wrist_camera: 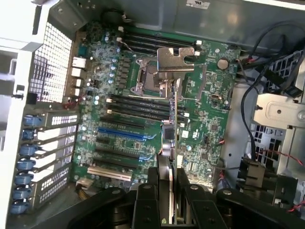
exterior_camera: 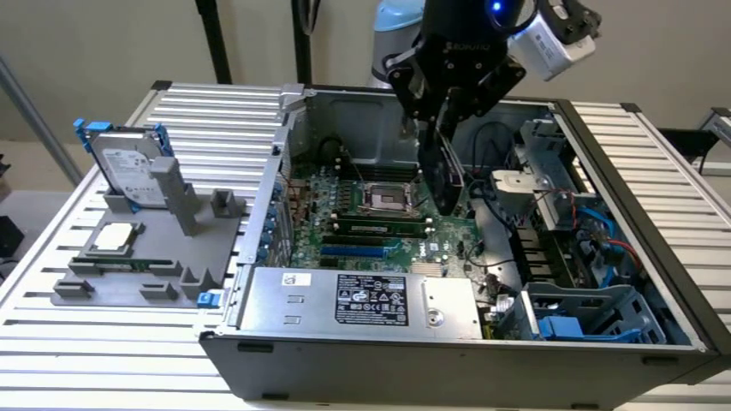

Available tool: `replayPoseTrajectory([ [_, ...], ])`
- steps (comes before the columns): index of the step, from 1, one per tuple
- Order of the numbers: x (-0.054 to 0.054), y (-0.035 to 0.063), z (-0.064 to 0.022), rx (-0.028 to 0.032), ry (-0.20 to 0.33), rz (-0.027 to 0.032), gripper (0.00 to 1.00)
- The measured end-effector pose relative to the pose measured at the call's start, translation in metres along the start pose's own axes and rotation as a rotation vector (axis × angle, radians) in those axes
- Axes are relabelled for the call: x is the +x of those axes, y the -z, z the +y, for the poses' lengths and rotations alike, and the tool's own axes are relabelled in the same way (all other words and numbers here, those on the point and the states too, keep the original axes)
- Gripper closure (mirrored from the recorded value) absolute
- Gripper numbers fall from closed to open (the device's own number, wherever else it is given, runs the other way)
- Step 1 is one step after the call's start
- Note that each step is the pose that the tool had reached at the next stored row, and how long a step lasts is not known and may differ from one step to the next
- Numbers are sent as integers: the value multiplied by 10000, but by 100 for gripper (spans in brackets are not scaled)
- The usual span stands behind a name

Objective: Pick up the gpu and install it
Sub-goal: 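Insert the gpu into the slot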

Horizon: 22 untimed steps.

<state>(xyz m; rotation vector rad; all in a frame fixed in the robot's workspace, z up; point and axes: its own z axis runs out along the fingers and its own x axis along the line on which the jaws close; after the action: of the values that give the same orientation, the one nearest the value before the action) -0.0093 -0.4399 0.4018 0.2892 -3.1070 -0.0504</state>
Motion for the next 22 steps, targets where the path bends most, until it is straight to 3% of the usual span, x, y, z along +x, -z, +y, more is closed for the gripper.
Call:
replayPoseTrajectory([
  [2, 0, -11, 0, 3, 365, 11, 73],
  [15, -2, -132, -5, -136, 2730, 24, 73],
  [22, -4, -195, -7, -140, 4005, 63, 73],
])
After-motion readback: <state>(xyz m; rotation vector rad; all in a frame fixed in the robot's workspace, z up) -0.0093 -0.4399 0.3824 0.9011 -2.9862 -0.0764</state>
